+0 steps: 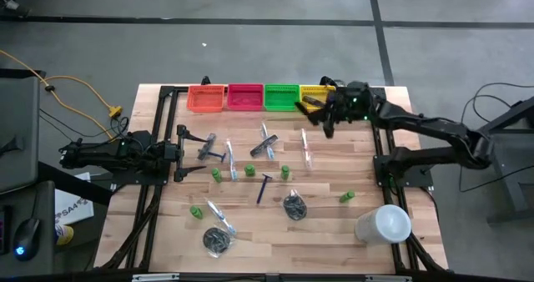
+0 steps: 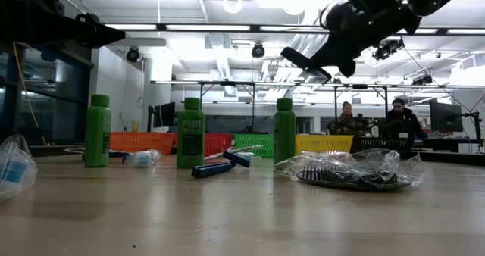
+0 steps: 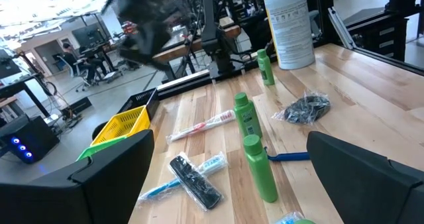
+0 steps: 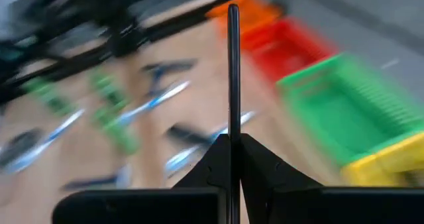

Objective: Pick & Place Travel size toiletries
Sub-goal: Put the black hair comb into the yellow bin

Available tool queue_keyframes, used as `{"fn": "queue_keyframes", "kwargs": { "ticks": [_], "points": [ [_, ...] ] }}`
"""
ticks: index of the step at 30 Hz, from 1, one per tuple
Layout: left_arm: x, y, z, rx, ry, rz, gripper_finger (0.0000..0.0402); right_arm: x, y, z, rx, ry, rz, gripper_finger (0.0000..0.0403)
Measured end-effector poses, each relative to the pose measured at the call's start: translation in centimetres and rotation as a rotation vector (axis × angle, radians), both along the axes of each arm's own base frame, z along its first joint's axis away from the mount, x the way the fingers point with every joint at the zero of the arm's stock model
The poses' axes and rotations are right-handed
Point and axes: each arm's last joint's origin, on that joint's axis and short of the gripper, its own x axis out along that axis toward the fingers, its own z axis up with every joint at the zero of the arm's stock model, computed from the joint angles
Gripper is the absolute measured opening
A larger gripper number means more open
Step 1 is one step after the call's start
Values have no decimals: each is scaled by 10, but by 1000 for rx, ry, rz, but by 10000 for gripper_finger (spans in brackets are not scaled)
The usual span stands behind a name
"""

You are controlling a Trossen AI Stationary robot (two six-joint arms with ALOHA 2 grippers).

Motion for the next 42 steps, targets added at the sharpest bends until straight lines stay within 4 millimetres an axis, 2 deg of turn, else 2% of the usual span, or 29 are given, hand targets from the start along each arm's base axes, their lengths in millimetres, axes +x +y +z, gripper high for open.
{"fn": "queue_keyframes", "kwargs": {
  "ticks": [7,13,21,31,42],
  "points": [
    [0,0,0,0,0,0,397,-9,-28,8,-228,-9,-268,15],
    [0,0,0,0,0,0,397,-9,-49,-5,-232,52,-389,9],
    [0,0,0,0,0,0,397,-1,-68,-26,-241,263,-504,12],
    [0,0,0,0,0,0,397,21,-95,-53,-282,652,-424,20],
    [0,0,0,0,0,0,397,33,-98,-55,-346,760,-303,22]
  ]
}}
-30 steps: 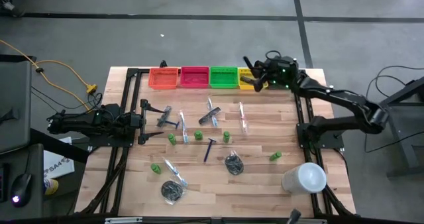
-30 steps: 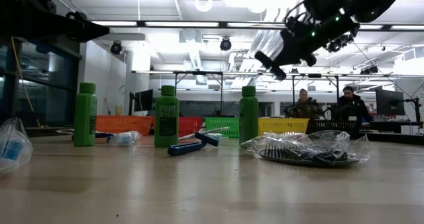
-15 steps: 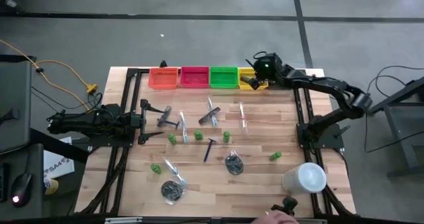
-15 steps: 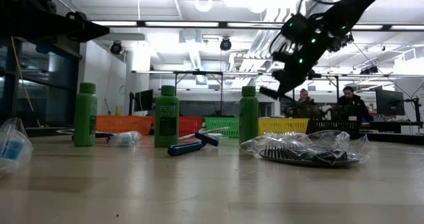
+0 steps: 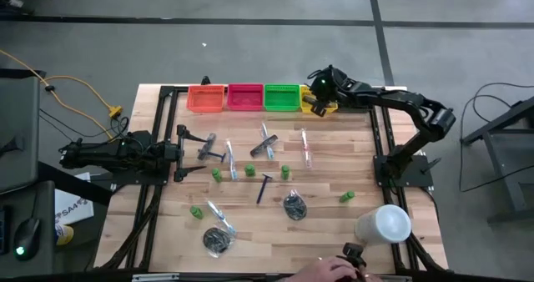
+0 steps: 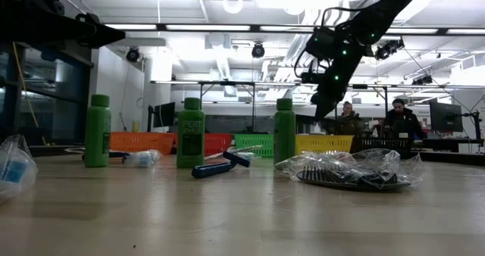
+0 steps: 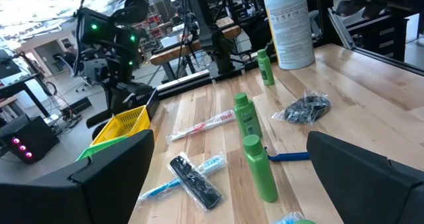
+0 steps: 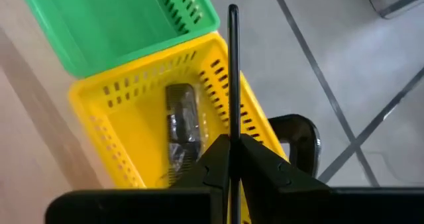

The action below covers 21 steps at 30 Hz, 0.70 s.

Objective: Pick & Place Travel size toiletries
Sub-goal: Put the black hair comb into the yellow bin

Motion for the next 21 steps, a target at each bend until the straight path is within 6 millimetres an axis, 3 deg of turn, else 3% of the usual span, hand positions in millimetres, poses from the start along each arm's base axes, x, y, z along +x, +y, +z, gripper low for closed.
{"fn": "queue_keyframes", "kwargs": {
  "ticks": [12,21],
  "points": [
    [0,0,0,0,0,0,397,-1,3,-2,25,28,5,26],
    [0,0,0,0,0,0,397,-1,3,-2,25,28,3,85]
  ]
}}
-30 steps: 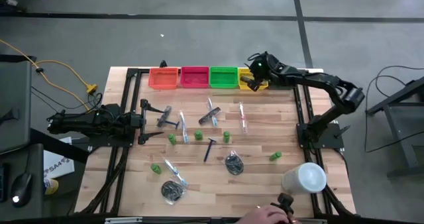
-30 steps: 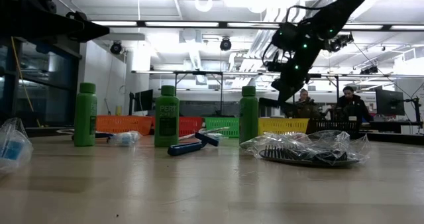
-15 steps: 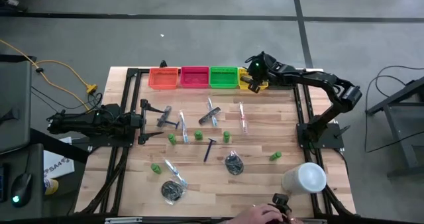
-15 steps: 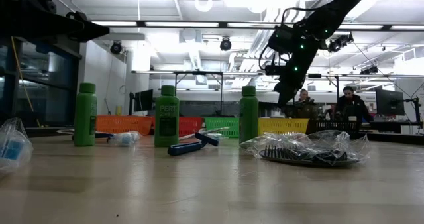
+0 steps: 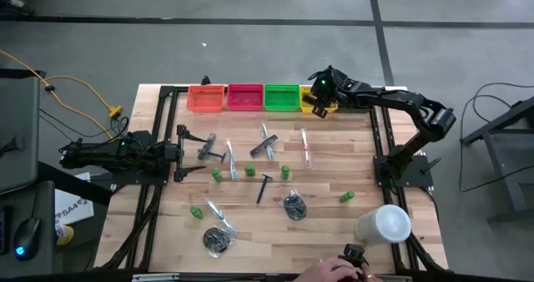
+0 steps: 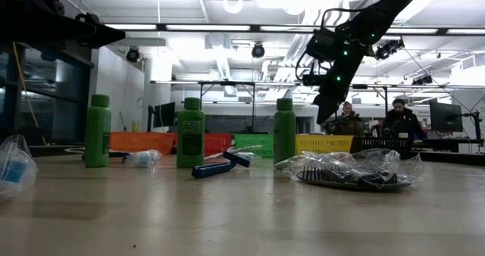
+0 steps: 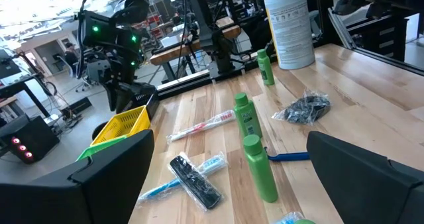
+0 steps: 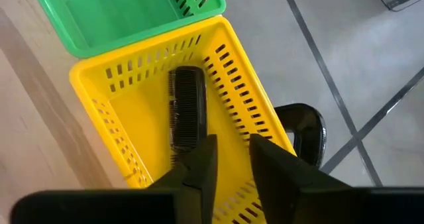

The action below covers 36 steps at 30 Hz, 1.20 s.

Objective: Pick & Place Travel size toiletries
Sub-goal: Put the black hair comb into the yellow bin

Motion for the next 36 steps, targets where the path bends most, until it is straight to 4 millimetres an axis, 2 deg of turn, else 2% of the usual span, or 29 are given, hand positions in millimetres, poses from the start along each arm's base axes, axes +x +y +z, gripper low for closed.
{"fn": "queue_keyframes", "kwargs": {
  "ticks": [3,10,19,23,36],
  "points": [
    [0,0,0,0,1,0,397,0,1,2,-2,-19,-11,100],
    [0,0,0,0,0,0,397,-6,9,26,-8,-146,-82,109],
    [0,0,0,0,0,0,397,-8,27,45,276,-438,3,110],
    [0,0,0,0,0,0,397,-12,34,56,339,-507,45,110],
    [0,0,0,0,0,0,397,-41,58,101,216,-584,134,110]
  ]
}}
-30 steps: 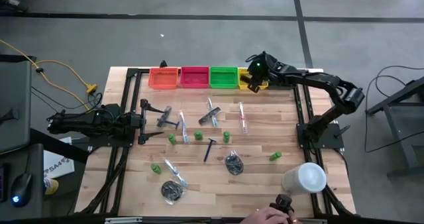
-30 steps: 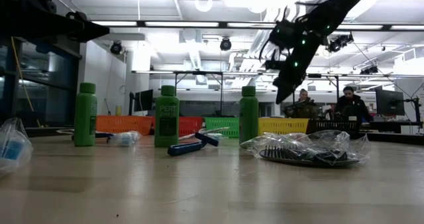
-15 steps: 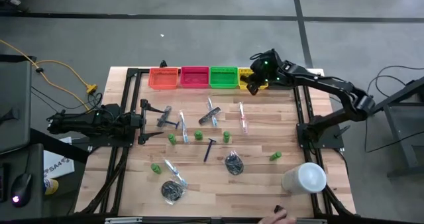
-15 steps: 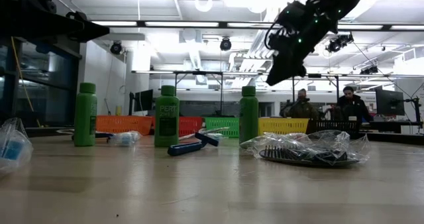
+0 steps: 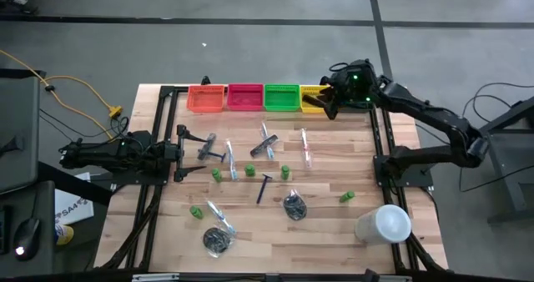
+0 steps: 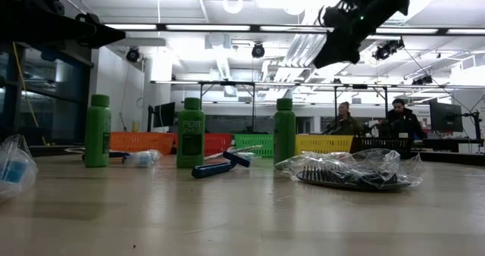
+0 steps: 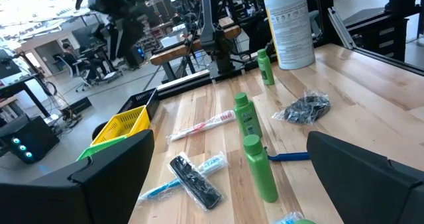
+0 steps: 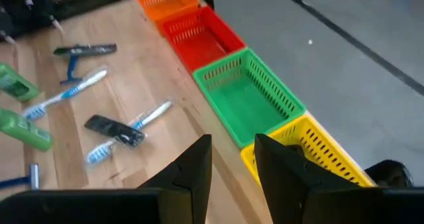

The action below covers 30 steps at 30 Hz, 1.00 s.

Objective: Pick & Place Travel size toiletries
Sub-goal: Put the black hair comb into the yellow bin

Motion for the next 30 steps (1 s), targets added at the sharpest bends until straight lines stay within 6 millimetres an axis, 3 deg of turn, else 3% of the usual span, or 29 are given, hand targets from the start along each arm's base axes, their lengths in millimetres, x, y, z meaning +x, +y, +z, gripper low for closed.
{"fn": "queue_keyframes", "kwargs": {
  "ticks": [9,17,23,30],
  "points": [
    [0,0,0,0,0,0,397,-23,21,8,103,-32,-46,110],
    [0,0,1,1,-7,14,397,-47,58,-16,202,-239,105,109],
    [0,2,1,-3,-14,68,397,-64,89,-31,285,-309,74,89],
    [0,3,1,3,-14,105,397,-77,111,-41,303,-353,56,68]
  ]
}}
